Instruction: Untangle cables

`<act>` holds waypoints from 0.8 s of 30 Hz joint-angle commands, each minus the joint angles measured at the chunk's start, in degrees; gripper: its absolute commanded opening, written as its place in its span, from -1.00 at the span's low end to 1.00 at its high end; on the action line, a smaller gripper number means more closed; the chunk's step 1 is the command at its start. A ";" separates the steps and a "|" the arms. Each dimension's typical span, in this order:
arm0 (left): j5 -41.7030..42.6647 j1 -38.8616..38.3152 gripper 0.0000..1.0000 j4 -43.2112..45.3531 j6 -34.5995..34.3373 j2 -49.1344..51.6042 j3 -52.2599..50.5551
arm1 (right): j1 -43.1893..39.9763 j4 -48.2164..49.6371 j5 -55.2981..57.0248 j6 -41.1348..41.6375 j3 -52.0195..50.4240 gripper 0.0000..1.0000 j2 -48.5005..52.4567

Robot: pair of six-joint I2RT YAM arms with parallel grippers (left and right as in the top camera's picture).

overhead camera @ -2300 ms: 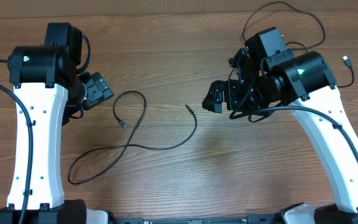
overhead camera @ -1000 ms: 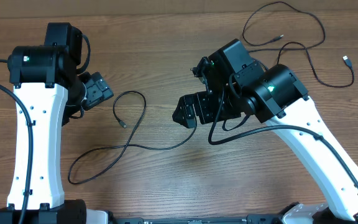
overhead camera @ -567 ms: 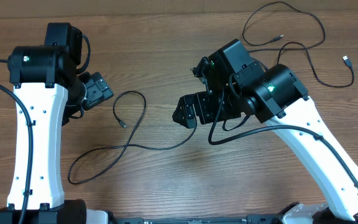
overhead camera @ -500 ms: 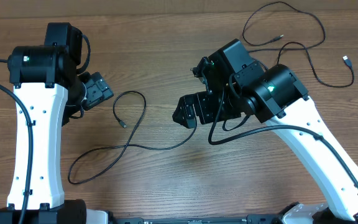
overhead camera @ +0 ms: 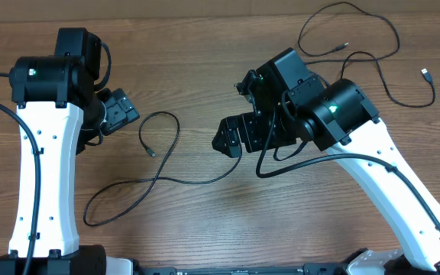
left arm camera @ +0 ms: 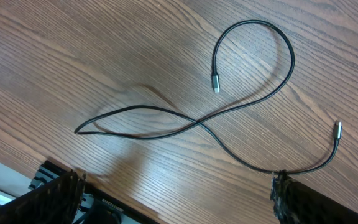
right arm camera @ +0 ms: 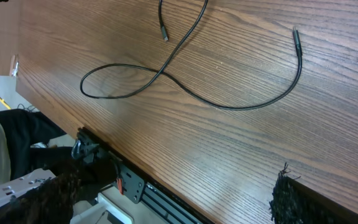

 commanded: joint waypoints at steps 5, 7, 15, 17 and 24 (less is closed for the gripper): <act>0.07 -0.02 0.99 0.07 0.28 0.11 -0.26 | 0.22 0.24 -0.28 0.17 -0.31 1.00 -0.31; 0.09 -0.02 0.99 0.07 0.28 0.11 -0.26 | 0.22 0.24 -0.31 0.20 -0.31 1.00 -0.28; 0.09 -0.02 0.99 0.07 0.28 0.11 -0.26 | 0.22 0.70 -0.31 0.20 -0.31 1.00 -0.31; 0.09 -0.02 0.99 0.07 0.28 0.11 -0.26 | 0.22 0.70 -0.31 0.20 -0.31 1.00 -0.28; 0.09 -0.02 0.99 0.07 0.28 0.11 -0.26 | 0.22 2.21 -2.78 0.37 -0.31 1.00 -0.28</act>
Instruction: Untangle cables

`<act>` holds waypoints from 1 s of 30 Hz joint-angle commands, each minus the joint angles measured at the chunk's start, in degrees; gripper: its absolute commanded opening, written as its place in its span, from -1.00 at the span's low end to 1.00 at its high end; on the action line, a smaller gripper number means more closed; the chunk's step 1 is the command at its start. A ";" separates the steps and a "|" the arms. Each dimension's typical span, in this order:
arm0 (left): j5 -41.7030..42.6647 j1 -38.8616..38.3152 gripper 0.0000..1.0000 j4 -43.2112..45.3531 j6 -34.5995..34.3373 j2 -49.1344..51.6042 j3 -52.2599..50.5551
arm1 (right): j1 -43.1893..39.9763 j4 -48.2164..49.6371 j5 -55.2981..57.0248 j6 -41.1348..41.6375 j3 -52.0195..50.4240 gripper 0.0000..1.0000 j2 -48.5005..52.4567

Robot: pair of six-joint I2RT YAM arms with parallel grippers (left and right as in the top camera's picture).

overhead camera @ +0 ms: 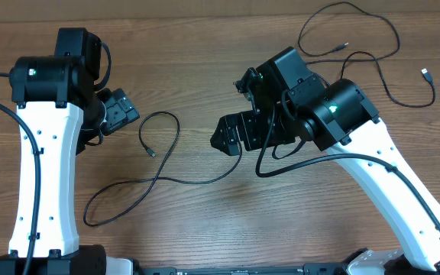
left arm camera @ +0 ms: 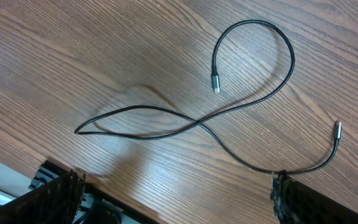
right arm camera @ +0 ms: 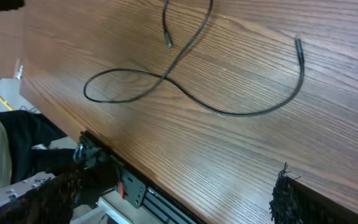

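Observation:
A thin black cable (overhead camera: 161, 180) lies in the middle of the table and crosses itself once (left arm camera: 197, 123). One plug (left arm camera: 215, 83) sits inside its upper loop; the other end (left arm camera: 337, 129) points toward my right arm. A second black cable (overhead camera: 373, 57) curls at the far right, apart from the first. My left gripper (overhead camera: 119, 111) hovers left of the first cable, open, holding nothing (left arm camera: 176, 186). At that cable's right end my right gripper (overhead camera: 231, 135) hangs above the table, open and empty (right arm camera: 179, 186).
The table's front edge with a metal rail (right arm camera: 135, 190) shows in the right wrist view. A dark shape (right arm camera: 5, 140) sits beyond that edge. Bare wood lies between the two cables.
My right gripper has shifted slightly, so the cable sits a little lower in the right wrist view. The left arm and both cables are where they were.

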 commanded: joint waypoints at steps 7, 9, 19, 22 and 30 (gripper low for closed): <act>0.09 -0.02 0.99 0.07 0.28 0.11 -0.26 | 0.22 4.55 -2.21 0.50 -0.31 1.00 -0.28; 0.07 -0.02 0.99 0.07 0.28 0.11 -0.26 | 0.22 5.05 0.42 3.43 -0.31 1.00 -0.11; 0.09 -0.02 0.99 0.07 0.28 0.11 -0.26 | 0.28 1.53 16.00 16.72 -0.33 0.99 6.75; 0.09 -0.02 0.99 0.07 0.28 0.11 -0.26 | 0.76 0.96 16.04 16.72 -0.33 0.99 10.27; 0.09 -0.02 0.99 0.07 0.28 0.11 -0.26 | 1.51 -0.44 16.04 16.68 -0.33 0.99 19.34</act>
